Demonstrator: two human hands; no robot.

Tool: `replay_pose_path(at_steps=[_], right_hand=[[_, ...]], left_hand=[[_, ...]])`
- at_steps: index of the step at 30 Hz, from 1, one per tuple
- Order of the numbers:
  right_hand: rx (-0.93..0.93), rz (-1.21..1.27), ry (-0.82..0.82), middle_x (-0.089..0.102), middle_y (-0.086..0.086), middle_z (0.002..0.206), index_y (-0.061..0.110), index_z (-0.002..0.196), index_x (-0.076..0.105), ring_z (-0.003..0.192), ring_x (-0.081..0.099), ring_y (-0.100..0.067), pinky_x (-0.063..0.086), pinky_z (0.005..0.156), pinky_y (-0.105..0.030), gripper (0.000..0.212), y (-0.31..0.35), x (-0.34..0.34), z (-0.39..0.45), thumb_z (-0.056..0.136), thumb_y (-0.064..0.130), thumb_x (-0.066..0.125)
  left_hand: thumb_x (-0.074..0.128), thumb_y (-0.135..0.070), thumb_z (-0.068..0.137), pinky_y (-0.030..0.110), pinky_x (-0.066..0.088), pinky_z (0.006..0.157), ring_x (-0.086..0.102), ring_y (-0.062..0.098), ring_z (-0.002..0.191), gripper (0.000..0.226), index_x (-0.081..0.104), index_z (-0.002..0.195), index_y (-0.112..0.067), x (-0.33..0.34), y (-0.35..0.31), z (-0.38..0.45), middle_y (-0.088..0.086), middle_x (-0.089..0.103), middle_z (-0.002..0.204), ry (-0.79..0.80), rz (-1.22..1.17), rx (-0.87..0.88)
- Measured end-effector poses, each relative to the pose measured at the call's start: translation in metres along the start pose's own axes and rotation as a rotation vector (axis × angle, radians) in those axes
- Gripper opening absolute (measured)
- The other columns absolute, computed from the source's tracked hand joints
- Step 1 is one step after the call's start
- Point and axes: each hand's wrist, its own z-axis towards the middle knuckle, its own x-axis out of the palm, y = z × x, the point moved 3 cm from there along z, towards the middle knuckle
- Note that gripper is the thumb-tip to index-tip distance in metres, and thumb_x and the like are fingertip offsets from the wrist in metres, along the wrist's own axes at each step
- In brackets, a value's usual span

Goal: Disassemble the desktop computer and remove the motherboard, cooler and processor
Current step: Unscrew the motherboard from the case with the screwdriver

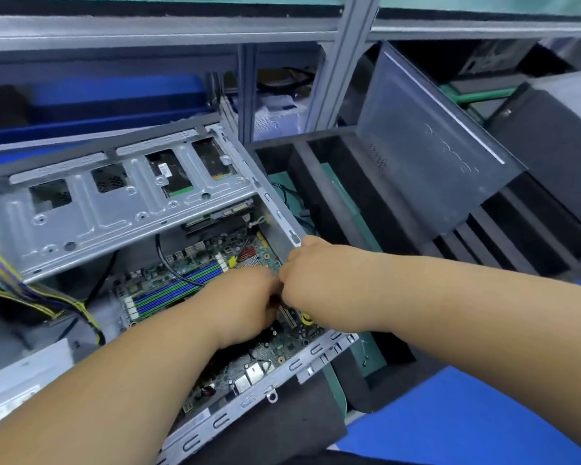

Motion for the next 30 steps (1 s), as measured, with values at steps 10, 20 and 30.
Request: replay_pose_path(at_steps=[10,20,30], right_hand=[[0.007,0.024,-0.01,0.056,0.004,0.083,0.024,0.081,0.063,0.081,0.049,-0.02,0.024,0.074,-0.034,0.014,-0.001,0.011,0.002,0.08,0.011,0.06],[-0.001,0.0,-0.049,0.054,0.004,0.082,0.024,0.072,0.053,0.076,0.043,-0.02,0.022,0.074,-0.034,0.017,-0.001,0.019,0.006,0.08,0.011,0.059],[0.005,-0.014,-0.044,0.057,0.004,0.084,0.025,0.082,0.063,0.077,0.041,-0.02,0.018,0.073,-0.035,0.015,-0.002,0.024,0.007,0.08,0.011,0.059]], left_hand=[[0.061,-0.023,0.088,0.034,0.05,0.081,0.06,0.017,0.087,0.022,0.062,0.109,-0.028,0.003,-0.002,-0.002,-0.004,0.061,0.106,0.044,-0.028,-0.002],[0.059,-0.018,0.085,0.026,0.048,0.075,0.051,0.005,0.067,0.02,0.062,0.102,-0.028,0.001,-0.001,0.0,-0.007,0.062,0.099,0.054,-0.022,0.008],[0.061,-0.019,0.086,0.028,0.05,0.077,0.047,0.003,0.065,0.017,0.06,0.099,-0.03,0.002,0.001,0.001,-0.008,0.06,0.101,0.056,-0.024,0.038]])
